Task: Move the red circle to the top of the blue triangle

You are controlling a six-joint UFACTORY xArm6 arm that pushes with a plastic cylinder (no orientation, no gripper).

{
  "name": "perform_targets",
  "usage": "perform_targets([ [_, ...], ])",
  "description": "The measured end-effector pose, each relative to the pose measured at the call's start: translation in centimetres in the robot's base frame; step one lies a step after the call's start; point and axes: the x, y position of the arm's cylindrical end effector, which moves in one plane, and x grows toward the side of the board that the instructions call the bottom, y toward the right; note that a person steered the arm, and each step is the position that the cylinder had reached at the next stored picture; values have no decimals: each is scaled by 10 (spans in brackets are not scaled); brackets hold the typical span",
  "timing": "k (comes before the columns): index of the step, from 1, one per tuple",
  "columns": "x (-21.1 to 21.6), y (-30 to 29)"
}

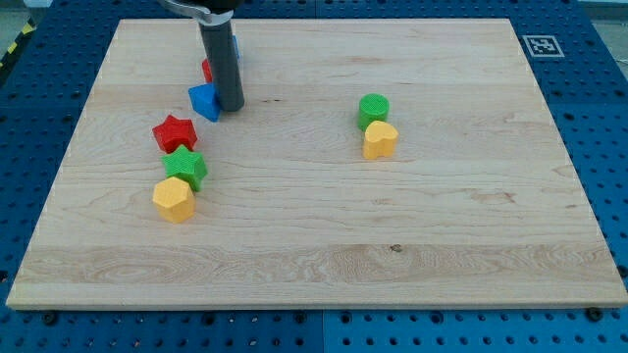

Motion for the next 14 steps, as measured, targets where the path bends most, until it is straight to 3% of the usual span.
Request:
perform_targets([
  [4, 0, -44],
  [6, -10, 46],
  [7, -39, 53],
  [14, -51, -8],
])
